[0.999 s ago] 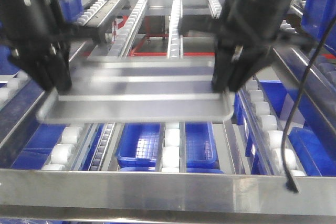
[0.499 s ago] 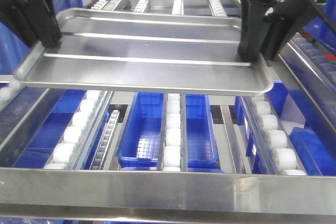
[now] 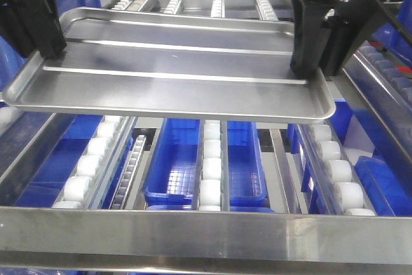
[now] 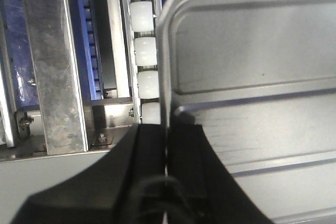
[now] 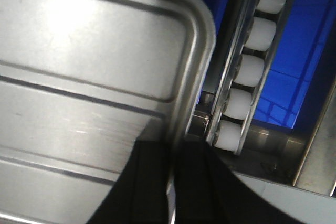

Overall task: Grab silver tray and stack on right shelf
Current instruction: 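Lift the silver tray off the rollers with both grippers, then hold the tray level with both grippers while driving to another shelf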

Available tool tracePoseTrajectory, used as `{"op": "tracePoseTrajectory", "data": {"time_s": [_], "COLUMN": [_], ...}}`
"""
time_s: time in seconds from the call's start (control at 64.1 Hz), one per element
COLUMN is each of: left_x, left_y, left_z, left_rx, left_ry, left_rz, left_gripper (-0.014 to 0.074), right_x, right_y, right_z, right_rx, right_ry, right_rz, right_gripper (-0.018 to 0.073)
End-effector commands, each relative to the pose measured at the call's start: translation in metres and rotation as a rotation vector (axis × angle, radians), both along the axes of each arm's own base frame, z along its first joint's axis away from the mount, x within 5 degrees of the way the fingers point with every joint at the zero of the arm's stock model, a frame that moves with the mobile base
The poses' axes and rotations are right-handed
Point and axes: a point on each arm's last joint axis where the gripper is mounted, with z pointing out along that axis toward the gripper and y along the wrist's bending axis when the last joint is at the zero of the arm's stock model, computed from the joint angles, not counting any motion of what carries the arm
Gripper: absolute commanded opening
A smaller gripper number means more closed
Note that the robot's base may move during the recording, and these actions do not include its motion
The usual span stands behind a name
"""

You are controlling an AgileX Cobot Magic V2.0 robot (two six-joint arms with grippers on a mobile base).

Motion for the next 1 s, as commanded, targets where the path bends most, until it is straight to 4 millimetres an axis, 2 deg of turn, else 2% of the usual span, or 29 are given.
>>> {"op": "tracePoseTrajectory", "data": {"time_s": [0.0, 0.983], "left_x": [-0.0055, -0.0055], "left_y": [-0.0012, -0.0012], "left_z": [0.0198, 0.0198], "left_rx": [-0.042, -0.042], "left_ry": [-0.073, -0.073], "left_rz": [-0.039, -0.039], "left_gripper": [-0.0093, -0.0093], "right_x": [-0.0007, -0.0007], "right_y": [-0.0003, -0.0003], "right_z": [0.0231, 0.0231], "right_rx": [0.041, 0.041], "right_ry": [-0.111, -0.111], "right_rz": [0.044, 0.044], "right_gripper": [0.0057, 0.0057]}}
